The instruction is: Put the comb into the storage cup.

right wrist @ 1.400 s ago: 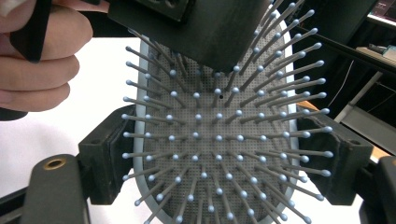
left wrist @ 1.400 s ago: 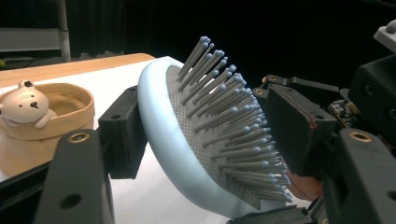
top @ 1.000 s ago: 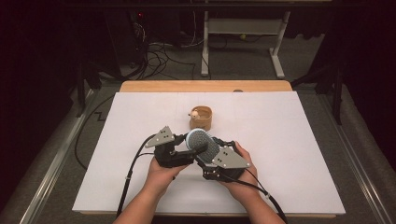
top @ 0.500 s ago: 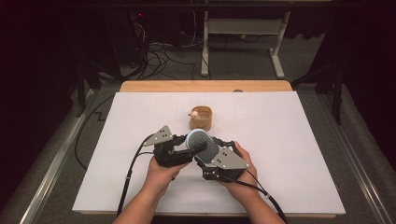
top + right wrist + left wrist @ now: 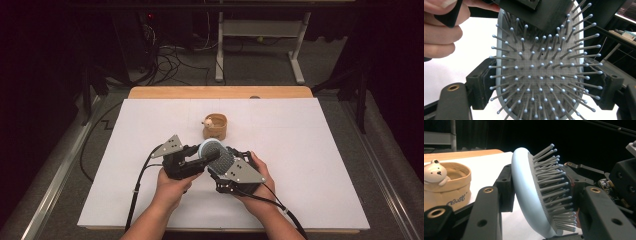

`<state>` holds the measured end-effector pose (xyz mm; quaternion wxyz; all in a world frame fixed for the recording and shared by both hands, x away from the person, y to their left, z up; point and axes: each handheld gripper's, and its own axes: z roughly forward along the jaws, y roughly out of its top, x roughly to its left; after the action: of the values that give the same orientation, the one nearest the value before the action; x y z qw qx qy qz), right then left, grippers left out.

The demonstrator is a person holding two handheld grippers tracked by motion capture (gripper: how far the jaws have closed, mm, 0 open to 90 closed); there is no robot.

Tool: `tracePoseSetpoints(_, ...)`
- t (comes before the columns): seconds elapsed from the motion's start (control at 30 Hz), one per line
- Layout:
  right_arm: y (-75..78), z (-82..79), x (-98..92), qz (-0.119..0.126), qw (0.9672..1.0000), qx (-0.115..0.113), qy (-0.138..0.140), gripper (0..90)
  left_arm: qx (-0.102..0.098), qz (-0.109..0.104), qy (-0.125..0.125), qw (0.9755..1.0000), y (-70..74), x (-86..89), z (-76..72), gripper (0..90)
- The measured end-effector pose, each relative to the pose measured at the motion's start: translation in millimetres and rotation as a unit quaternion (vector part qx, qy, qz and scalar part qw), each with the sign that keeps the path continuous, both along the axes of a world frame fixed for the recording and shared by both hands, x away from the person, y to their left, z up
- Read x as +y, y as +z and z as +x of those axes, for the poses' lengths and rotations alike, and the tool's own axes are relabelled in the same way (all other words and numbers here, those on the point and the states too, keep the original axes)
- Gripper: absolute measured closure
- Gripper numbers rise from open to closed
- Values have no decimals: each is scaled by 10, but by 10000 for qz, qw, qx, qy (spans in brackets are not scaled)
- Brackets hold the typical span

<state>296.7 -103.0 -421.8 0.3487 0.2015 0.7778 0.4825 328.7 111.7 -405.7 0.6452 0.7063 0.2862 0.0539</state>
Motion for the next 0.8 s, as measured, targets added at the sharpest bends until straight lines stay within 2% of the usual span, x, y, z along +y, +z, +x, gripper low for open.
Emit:
tracePoseSetpoints(0.37, 19, -17, 32, -22, 10000, -16, -85, 199, -6, -83, -22, 10000, 13, 17, -8, 563)
tracePoseSetpoints(0.53, 31, -26, 41, 52, 9999, -20, -99, 189, -48, -85, -15, 10000, 26, 20, -21, 571)
tracePoseSetpoints(0.67, 37, -20, 47, 91, 9999, 76, -53, 133, -54, -104, -14, 9999, 30, 21, -24, 573)
tracePoseSetpoints(0.8, 31, 2, 75, 147, 9995, 271, -29, 1, -105, -103, 20, 9999, 40, 30, -34, 576)
